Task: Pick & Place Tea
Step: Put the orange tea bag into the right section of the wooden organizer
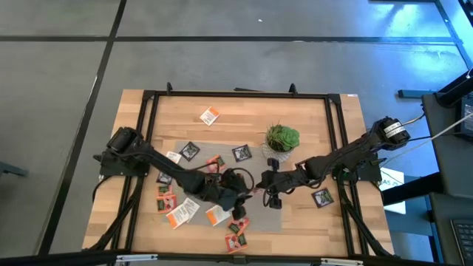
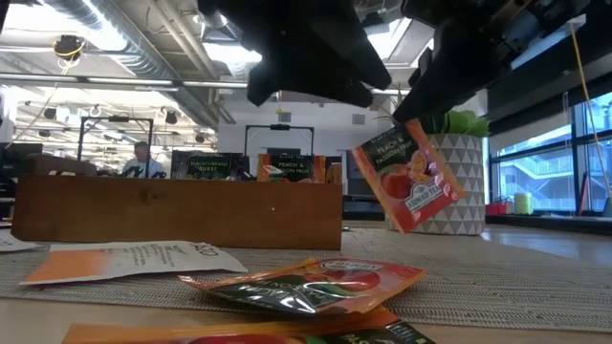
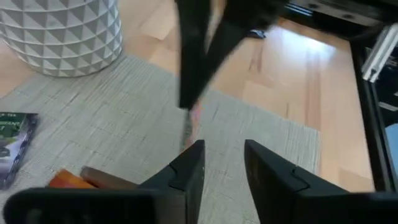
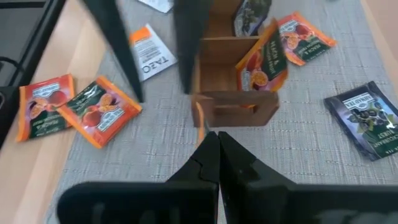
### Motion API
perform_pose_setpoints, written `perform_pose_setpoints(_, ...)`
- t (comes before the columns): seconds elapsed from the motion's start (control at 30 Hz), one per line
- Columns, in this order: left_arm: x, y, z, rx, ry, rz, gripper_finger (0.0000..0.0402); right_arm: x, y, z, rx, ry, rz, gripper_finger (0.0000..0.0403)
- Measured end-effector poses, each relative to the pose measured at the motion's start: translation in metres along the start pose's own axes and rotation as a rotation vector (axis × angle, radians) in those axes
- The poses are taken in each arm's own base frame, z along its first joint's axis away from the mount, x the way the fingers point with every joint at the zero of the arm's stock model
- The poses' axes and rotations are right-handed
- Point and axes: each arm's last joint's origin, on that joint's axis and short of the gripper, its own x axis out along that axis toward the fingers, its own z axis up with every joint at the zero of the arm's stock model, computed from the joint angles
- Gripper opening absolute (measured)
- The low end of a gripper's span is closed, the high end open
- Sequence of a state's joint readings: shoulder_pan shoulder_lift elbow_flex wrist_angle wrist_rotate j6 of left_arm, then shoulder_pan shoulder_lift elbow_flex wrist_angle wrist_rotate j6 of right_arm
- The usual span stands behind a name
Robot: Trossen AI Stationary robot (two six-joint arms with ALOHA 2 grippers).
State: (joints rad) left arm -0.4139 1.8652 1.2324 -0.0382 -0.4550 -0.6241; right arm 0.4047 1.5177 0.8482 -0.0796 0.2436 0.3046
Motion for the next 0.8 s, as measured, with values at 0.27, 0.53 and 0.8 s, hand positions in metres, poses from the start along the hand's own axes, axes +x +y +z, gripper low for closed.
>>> perform_pose_setpoints(0.27, 0.010, 0.005, -0.003, -0.017, 0.027, 0.002, 0.0125, -0.002, 0.007, 0.000, -0.013, -0.016, 0.022, 0.0000)
perform_pose_setpoints(0.53, 0.024, 0.005, -0.014, -0.034, 0.053, -0.013, 0.0126, -0.002, 0.009, 0.005, -0.030, -0.072, 0.037, 0.0000)
perform_pose_setpoints(0.8, 0.024, 0.006, -0.014, -0.021, 0.054, -0.016, 0.0108, -0.002, 0.009, 0.005, -0.039, -0.073, 0.036, 0.0000)
